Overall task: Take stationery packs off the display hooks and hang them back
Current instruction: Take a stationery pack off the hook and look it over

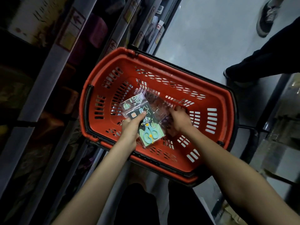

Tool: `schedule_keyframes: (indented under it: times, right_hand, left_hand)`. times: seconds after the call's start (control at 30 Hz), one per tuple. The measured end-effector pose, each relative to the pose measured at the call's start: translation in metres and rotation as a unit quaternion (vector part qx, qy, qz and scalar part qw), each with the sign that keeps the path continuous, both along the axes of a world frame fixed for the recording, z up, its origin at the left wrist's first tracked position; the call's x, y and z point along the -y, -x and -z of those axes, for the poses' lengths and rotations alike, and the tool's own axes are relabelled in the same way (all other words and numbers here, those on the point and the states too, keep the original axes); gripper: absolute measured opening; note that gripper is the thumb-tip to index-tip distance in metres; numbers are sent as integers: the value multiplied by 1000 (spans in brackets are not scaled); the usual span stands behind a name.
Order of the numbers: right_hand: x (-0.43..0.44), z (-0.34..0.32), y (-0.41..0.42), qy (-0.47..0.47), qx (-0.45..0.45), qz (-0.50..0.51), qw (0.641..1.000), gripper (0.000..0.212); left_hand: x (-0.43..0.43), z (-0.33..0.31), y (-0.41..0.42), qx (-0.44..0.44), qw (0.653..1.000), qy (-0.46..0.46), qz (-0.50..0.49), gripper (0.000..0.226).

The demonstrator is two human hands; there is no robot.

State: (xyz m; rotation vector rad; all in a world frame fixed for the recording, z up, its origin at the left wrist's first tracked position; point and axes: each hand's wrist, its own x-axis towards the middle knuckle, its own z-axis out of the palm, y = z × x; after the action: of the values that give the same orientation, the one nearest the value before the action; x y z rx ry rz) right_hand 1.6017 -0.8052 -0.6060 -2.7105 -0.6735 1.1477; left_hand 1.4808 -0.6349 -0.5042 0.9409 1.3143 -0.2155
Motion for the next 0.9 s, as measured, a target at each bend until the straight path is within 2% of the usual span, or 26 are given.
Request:
schedule_keyframes:
  times: [0.07, 0.13, 0.2, 0.27, 0.37, 0.47, 0.6, 0.73, 0.83, 0.9]
  right_hand:
    - [5, -15, -1, -41, 2, 45, 998, 46]
    - [9, -33, -4, -79, -1, 101, 992, 44]
    - [14, -57, -8, -146, -19, 200, 969, 47]
    - [21, -86, -12, -218, -31, 285, 933, 49]
    - [37, -134, -16, -310, -73, 362, 876, 46]
    - [57, -177, -17, -384, -127, 424, 810, 31]
    - [77, -217, -9, -424, -221, 504, 720, 11]
    - [91, -252, -5, -437, -214, 463, 741, 11]
    - [101, -275, -7, -442, -148, 423, 777, 9]
    - [104, -292, -7, -464, -114, 412, 776, 13]
  left_hand:
    - [1, -2, 0, -2, 1000, -5, 2, 58]
    - [2, -5, -1, -4, 1000, -13, 2, 42]
    - [3, -10, -3, -4, 1000, -21, 5, 30]
    - [3, -17, -3, -7, 1000, -28, -2, 23]
    - [2, -33, -3, -7, 999, -43, -9, 21]
    - [7, -57, -4, 18, 997, -70, 14, 28]
    - [20, -89, -10, 49, 991, -105, 63, 28]
    - [36, -119, -21, 89, 981, -137, 107, 22]
    - [49, -149, -30, 136, 963, -164, 167, 21]
    - [55, -169, -35, 172, 943, -193, 207, 20]
